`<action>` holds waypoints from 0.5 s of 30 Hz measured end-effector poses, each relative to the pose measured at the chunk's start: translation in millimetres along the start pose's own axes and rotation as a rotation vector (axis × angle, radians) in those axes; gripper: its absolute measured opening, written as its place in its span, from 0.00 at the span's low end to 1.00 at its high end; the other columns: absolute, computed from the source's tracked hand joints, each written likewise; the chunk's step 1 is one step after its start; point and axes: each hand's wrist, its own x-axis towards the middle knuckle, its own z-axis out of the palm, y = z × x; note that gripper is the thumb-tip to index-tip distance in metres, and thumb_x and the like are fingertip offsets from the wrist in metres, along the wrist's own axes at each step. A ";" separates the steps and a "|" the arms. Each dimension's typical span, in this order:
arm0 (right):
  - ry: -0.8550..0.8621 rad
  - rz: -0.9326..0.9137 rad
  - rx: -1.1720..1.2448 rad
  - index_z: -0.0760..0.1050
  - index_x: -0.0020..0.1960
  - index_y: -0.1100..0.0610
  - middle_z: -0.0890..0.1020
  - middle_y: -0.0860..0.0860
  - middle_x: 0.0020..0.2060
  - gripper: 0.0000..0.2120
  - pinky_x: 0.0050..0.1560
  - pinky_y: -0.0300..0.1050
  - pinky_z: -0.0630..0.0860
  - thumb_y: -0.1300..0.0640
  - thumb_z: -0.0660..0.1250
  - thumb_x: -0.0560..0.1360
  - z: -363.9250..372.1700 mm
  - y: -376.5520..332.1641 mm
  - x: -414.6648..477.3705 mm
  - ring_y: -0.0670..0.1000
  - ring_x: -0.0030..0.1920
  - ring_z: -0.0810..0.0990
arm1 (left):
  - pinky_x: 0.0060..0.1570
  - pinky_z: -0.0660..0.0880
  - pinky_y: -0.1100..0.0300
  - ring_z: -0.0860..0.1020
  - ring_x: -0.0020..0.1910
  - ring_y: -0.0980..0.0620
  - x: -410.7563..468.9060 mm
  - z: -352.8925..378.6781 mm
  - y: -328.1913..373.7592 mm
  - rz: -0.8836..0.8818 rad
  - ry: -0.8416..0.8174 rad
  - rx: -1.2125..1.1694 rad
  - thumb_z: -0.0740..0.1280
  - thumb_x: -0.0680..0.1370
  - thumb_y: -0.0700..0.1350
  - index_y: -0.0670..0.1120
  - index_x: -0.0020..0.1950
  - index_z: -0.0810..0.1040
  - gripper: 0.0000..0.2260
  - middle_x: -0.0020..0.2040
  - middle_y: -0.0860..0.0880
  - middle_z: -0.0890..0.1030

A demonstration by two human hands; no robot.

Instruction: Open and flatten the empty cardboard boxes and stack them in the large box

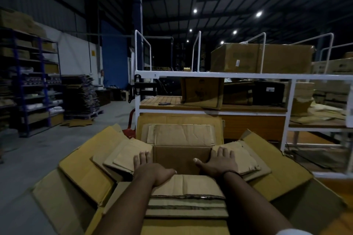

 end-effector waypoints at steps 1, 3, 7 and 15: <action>-0.024 -0.019 -0.002 0.54 0.84 0.51 0.47 0.58 0.84 0.53 0.79 0.64 0.37 0.18 0.43 0.71 -1.5 -1.4 -3.0 0.61 0.83 0.42 | 0.77 0.35 0.38 0.36 0.82 0.37 -1.0 -0.6 0.3 -0.003 0.000 0.004 0.50 0.75 0.77 0.51 0.82 0.64 0.44 0.83 0.39 0.38; -0.066 -0.068 -0.019 0.61 0.82 0.47 0.47 0.57 0.84 0.48 0.78 0.67 0.35 0.19 0.43 0.72 -5.0 -8.1 -10.2 0.62 0.83 0.42 | 0.77 0.35 0.38 0.36 0.81 0.36 -4.1 -2.0 -0.9 -0.007 -0.002 0.011 0.50 0.76 0.76 0.51 0.82 0.65 0.42 0.83 0.38 0.38; -0.108 -0.127 0.008 0.68 0.79 0.49 0.54 0.57 0.83 0.42 0.77 0.68 0.35 0.24 0.42 0.78 -5.8 -22.1 -30.0 0.62 0.82 0.44 | 0.77 0.36 0.37 0.37 0.81 0.35 -8.7 -0.8 0.4 -0.003 0.010 0.028 0.50 0.77 0.75 0.50 0.82 0.65 0.41 0.83 0.38 0.39; -0.097 -0.277 0.173 0.81 0.56 0.57 0.83 0.59 0.58 0.38 0.59 0.56 0.76 0.32 0.41 0.82 -5.8 -60.3 -69.7 0.60 0.57 0.81 | 0.78 0.39 0.37 0.42 0.82 0.35 -14.3 3.6 -2.3 0.036 0.095 -0.024 0.47 0.77 0.74 0.50 0.79 0.70 0.40 0.84 0.36 0.44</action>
